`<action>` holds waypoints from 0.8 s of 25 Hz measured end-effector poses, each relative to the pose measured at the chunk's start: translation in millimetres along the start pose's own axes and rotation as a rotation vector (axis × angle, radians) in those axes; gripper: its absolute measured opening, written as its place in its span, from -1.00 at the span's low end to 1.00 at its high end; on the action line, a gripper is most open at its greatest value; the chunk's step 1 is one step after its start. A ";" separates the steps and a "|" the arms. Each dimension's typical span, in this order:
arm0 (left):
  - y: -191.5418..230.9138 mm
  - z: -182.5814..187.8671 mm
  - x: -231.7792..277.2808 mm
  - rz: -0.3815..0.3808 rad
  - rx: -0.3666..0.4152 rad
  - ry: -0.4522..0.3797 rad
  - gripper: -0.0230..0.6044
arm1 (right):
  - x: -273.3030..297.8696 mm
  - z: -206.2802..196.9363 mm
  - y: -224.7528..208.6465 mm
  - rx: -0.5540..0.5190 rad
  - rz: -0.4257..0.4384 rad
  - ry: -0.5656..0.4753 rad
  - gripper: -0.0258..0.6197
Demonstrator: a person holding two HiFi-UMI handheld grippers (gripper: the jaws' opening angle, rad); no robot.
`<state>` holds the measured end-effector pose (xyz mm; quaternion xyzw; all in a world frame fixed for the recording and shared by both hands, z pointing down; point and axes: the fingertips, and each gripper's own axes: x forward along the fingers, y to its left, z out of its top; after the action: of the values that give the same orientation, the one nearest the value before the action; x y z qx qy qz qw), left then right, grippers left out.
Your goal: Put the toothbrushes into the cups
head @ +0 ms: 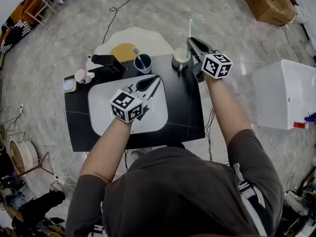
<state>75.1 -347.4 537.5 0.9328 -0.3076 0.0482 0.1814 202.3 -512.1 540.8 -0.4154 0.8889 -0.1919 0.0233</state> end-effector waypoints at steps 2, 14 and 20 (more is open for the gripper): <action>1.3 -4.9 3.6 -0.003 -0.004 0.008 -0.91 | 6.4 -8.6 -5.7 0.005 0.001 -0.006 -0.81; 7.8 -24.8 8.5 0.002 -0.036 0.017 -0.91 | 14.0 -74.4 -11.3 -0.238 -0.052 0.249 -0.61; -4.0 -15.6 -15.2 0.025 -0.038 -0.015 -0.91 | -16.6 -51.6 13.2 -0.261 -0.045 0.219 -0.57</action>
<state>65.5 -330.2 547.7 0.9257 -0.3214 0.0375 0.1959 193.2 -475.5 581.9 -0.4113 0.8940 -0.1191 -0.1320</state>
